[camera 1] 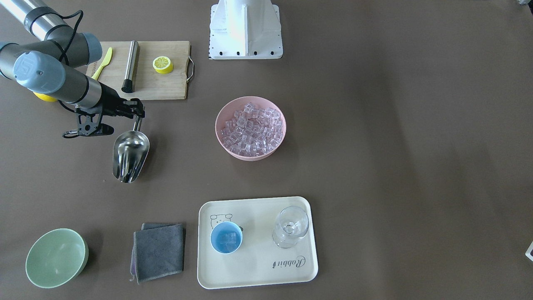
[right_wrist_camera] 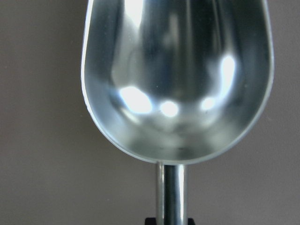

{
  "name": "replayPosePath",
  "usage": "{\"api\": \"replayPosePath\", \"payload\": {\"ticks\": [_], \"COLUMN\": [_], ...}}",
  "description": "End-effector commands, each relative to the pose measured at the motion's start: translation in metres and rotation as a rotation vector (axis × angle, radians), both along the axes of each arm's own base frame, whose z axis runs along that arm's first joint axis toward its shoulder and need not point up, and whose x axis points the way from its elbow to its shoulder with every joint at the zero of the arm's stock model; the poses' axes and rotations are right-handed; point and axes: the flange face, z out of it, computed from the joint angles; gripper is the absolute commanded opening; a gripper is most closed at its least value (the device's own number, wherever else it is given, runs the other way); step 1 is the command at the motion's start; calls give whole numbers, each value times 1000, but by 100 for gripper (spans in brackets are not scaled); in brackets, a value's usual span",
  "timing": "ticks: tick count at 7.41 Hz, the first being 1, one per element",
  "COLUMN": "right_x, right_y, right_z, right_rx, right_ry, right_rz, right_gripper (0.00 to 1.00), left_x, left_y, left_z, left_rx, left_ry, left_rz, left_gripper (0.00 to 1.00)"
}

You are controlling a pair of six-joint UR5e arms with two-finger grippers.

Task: Put ice in cup with scoop
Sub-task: 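Lower the scoop onto the table and open the right gripper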

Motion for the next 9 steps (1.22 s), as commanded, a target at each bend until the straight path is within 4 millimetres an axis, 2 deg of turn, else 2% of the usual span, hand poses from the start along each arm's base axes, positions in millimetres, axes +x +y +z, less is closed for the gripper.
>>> {"api": "replayPosePath", "payload": {"ticks": [1,4,6,7,8,9], "right_x": [0,0,12,31,59,88], "right_y": [1,1,1,-9,-23,-33], "right_z": [-3,-6,-18,-28,-30,-22], "right_rx": [-1,1,1,7,61,122], "right_ry": [-9,-14,-21,-18,-25,-12], "right_rz": [-9,-11,-3,30,52,64], "right_gripper": [99,99,99,99,99,99], "left_x": [0,5,5,6,6,5], "left_y": [1,-2,-8,-9,-9,-12], "left_z": [0,-1,-7,-7,-8,-12], "left_rx": [-4,4,19,19,22,36], "left_ry": [1,1,0,0,0,0], "left_rz": [0,13,13,16,16,14], "left_gripper": [98,98,98,98,98,98]}}
